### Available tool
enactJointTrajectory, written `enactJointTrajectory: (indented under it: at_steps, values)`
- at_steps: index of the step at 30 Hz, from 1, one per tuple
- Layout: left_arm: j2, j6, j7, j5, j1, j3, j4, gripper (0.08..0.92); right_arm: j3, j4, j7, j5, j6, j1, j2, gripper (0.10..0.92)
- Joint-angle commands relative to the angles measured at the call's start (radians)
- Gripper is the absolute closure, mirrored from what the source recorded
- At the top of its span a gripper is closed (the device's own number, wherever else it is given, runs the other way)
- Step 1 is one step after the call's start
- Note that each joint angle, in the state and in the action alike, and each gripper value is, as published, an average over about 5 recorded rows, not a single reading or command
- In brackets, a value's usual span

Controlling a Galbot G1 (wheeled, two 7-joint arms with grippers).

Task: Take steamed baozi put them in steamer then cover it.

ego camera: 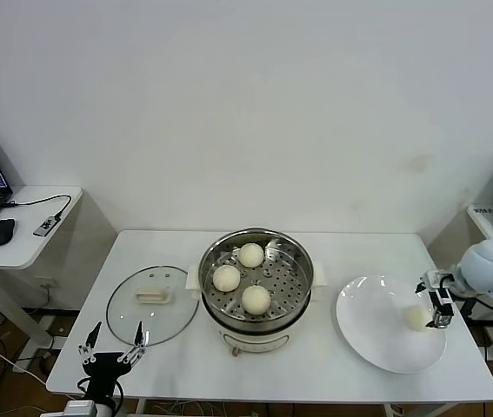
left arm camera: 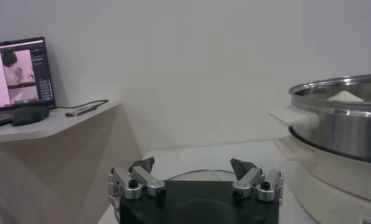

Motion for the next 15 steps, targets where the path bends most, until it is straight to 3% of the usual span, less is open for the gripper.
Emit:
enactJointTrajectory:
  at_steps: [1,15]
  values:
    - [-0.001,0.001,0.001,0.001,0.001,-0.003,-0.002,0.177,0.111,-0.124,0.001,-0.04,0.009,-0.122,0.068,0.203]
    - [-0.004,0.001,0.001,0.001,-0.001,-0.004,-0.003,0.177,0.138,-0.18,0.02,-0.073,-0.007,-0.147,0.124,0.225]
